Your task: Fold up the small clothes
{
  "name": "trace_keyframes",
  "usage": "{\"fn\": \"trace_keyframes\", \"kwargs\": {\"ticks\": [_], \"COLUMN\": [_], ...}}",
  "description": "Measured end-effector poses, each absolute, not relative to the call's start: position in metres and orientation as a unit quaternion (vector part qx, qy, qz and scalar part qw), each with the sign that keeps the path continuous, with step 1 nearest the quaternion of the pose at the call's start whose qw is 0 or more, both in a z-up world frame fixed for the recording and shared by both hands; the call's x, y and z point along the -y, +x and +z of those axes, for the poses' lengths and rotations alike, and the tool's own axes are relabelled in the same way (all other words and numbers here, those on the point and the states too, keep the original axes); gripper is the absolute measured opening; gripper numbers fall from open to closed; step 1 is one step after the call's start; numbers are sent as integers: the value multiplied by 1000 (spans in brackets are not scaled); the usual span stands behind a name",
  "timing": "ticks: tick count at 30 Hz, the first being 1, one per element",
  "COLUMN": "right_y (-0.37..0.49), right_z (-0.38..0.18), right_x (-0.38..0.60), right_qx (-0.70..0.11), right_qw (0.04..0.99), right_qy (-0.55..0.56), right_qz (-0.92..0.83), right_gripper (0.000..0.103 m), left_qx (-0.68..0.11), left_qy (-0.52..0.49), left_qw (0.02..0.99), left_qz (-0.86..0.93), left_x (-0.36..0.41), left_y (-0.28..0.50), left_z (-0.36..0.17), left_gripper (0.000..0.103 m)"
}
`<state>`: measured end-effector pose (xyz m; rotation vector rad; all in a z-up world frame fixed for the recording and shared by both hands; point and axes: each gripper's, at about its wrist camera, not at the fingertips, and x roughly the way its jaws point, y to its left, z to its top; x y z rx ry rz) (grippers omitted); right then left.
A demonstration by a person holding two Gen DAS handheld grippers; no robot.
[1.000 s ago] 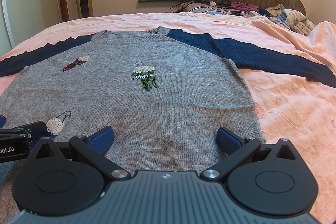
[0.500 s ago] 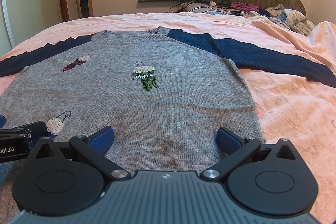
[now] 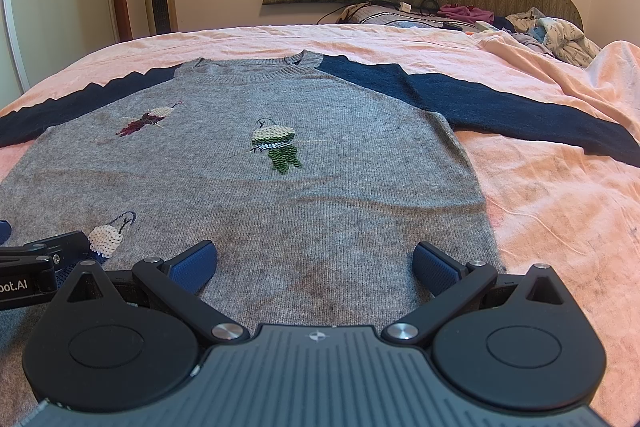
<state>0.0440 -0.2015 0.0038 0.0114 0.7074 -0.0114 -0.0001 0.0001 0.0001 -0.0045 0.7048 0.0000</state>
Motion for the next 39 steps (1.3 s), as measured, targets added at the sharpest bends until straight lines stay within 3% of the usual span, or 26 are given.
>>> {"fn": "trace_keyframes", "kwargs": {"ticks": [30, 32, 36, 39], "right_y": [47, 48, 51, 64], "right_z": [13, 30, 66, 57], "right_x": [210, 242, 357, 462], "right_qx": [-369, -364, -264, -219], "right_qw": [929, 927, 921, 875], "right_qy": [4, 77, 286, 430], "right_qz": [25, 46, 32, -25], "right_gripper": [103, 102, 103, 103], "left_qx": [-345, -345, -345, -345], "left_qy": [-2, -2, -2, -2], "left_qw": [939, 939, 939, 939], "left_qz": [0, 0, 0, 0], "left_x": [0, 0, 0, 0], "left_y": [0, 0, 0, 0], "left_z": [0, 0, 0, 0], "left_gripper": [103, 103, 103, 103]}}
